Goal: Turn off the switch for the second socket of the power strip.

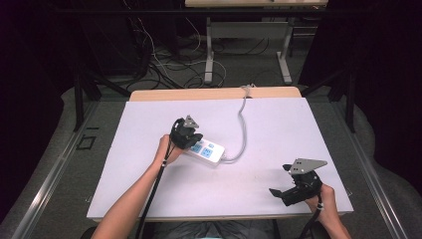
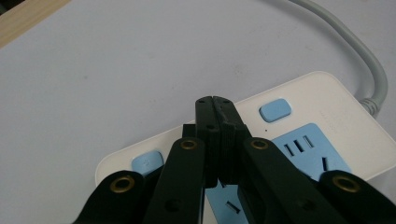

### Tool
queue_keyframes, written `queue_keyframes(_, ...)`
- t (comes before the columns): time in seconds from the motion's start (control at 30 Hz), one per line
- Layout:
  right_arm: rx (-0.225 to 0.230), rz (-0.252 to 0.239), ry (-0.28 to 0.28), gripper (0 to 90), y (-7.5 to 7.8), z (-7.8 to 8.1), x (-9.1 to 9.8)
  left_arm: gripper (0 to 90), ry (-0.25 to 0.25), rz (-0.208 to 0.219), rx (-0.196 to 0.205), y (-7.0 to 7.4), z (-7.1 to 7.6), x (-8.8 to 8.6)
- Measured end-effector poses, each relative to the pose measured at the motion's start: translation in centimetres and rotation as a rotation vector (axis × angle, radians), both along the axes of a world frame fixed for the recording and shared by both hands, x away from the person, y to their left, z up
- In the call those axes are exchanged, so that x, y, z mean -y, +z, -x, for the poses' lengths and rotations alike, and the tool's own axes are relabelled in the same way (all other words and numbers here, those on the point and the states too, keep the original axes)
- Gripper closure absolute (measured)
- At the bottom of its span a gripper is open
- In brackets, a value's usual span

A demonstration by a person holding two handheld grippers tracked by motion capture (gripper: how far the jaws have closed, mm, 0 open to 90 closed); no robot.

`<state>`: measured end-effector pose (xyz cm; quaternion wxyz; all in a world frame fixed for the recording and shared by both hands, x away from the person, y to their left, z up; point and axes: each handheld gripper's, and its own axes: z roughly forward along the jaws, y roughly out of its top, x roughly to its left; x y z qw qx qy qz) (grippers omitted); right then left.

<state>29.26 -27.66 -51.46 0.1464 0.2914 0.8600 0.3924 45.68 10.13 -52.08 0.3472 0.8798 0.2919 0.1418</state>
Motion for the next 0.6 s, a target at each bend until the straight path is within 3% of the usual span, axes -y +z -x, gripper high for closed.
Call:
queue_keyframes(0.03,-0.001,0.001,0.002,3.9,0.0,0.0,-0.01,90.0,0.011,0.01,0.017,-0.21,-0.04,0.11)
queue_keyframes(0.1,0.001,0.001,-0.001,3.9,0.0,0.0,-0.01,90.0,0.003,0.001,-0.003,-0.2,-0.16,0.1)
queue_keyframes(0.2,-0.008,0.006,0.005,3.9,0.05,-0.01,0.04,90.0,0.015,0.012,0.008,-0.47,-0.26,0.19)
queue_keyframes(0.3,0.0,0.001,0.001,3.9,-0.01,-0.01,-0.01,90.0,0.01,0.003,-0.016,-0.62,-0.44,0.16)
queue_keyframes(0.53,0.003,0.003,0.001,4.0,0.0,0.0,-0.01,90.0,0.014,0.01,-0.003,-1.02,-0.53,0.21)
queue_keyframes(0.6,0.003,0.003,0.002,4.0,0.0,0.01,-0.01,90.0,0.005,0.003,-0.022,-0.91,-0.5,0.1)
